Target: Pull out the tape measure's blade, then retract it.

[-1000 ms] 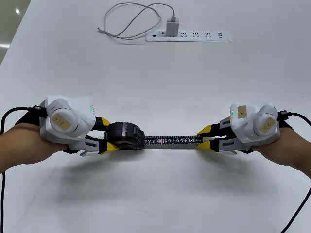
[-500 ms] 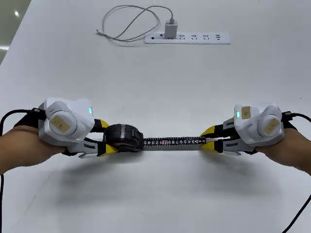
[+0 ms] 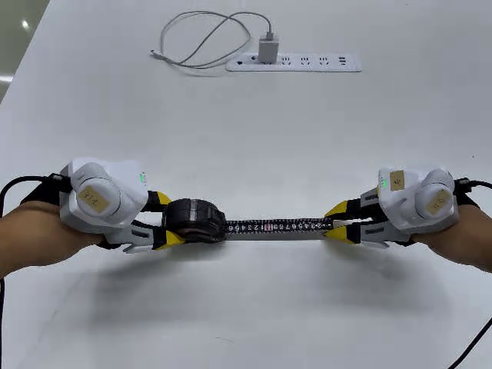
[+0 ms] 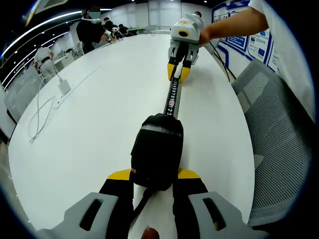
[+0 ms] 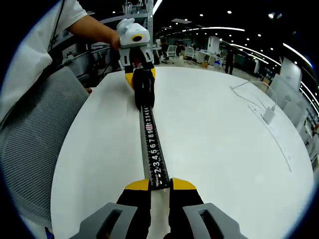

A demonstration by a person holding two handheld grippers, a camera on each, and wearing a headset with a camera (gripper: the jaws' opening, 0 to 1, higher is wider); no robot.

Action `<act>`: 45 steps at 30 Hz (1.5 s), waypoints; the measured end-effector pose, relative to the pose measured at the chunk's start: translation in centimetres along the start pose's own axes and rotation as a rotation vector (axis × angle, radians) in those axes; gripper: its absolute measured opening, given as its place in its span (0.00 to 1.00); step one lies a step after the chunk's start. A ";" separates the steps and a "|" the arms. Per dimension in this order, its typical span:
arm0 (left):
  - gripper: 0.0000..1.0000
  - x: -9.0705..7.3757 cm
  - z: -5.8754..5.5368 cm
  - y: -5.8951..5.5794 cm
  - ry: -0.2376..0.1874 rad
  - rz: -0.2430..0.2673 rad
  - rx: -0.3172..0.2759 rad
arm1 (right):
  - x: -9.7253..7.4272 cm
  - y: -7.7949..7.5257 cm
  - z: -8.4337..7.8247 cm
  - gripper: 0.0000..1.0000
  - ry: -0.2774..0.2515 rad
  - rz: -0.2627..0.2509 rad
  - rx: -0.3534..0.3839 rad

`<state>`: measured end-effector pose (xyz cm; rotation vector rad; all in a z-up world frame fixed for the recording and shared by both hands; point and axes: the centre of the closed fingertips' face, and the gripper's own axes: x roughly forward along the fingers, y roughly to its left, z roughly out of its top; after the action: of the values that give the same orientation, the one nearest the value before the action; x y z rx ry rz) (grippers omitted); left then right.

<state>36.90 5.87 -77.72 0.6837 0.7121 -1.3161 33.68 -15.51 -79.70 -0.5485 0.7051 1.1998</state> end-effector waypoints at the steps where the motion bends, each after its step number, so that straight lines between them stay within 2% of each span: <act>1: 0.25 0.0 0.0 0.0 0.000 0.000 0.000 | 0.0 0.0 0.0 0.09 0.001 -0.001 0.001; 45: 0.25 0.0 0.1 -0.1 0.009 -0.001 0.005 | -2.8 -0.3 -2.6 0.09 0.049 -0.027 0.021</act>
<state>36.76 5.81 -77.64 0.6943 0.7167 -1.3170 32.86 -19.26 -79.32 -0.5696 0.7491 1.1561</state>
